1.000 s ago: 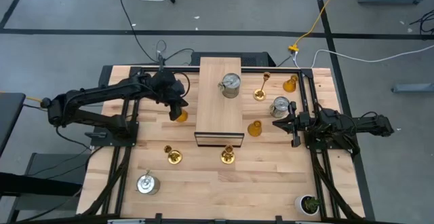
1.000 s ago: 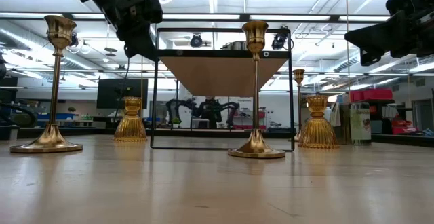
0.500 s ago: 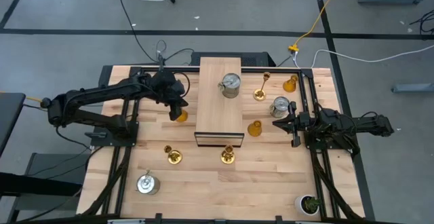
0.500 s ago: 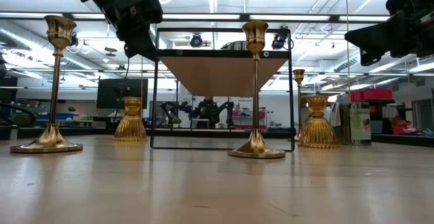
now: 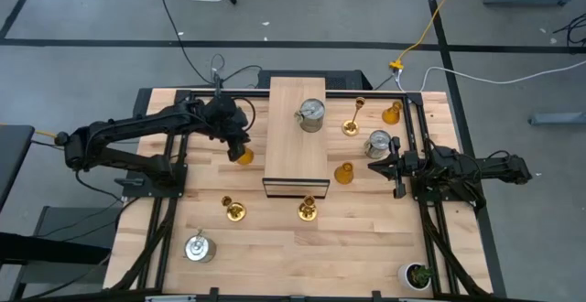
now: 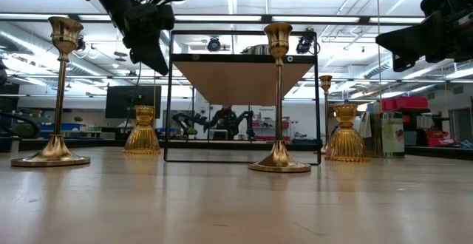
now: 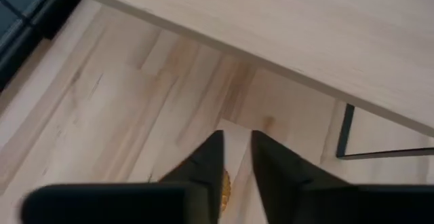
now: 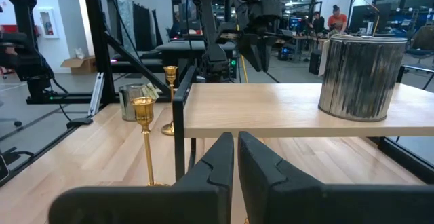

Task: Pick & Place candle stick holders
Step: Put the left orange glass candle holder on the shelf

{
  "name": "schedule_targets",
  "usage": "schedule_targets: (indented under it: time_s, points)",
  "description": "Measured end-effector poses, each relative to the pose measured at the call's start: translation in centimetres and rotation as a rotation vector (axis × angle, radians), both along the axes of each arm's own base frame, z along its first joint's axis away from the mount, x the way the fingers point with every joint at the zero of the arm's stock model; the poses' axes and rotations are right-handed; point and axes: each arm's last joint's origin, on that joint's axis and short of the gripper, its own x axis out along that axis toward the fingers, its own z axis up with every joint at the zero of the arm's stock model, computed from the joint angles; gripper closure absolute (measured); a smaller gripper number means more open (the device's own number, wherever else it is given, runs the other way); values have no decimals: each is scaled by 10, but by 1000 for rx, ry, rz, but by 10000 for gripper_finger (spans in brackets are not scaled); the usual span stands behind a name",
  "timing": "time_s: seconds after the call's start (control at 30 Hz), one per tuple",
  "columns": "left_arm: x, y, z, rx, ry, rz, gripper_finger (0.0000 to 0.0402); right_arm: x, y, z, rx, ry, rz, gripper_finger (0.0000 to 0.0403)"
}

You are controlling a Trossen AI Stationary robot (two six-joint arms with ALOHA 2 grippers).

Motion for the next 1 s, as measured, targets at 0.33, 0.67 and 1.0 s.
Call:
schedule_targets:
  time_s: [0.33, 0.67, 1.0]
  points:
    - [-1, 1, 0, -6, 8, 86, 152, 0, 0, 0, 0, 0, 0, 376]
    - [3, 4, -16, -78, 107, 195, 72, 0, 0, 0, 0, 0, -2, 376]
    - [13, 8, -34, -112, 189, 210, 58, 0, 0, 0, 0, 0, -3, 376]
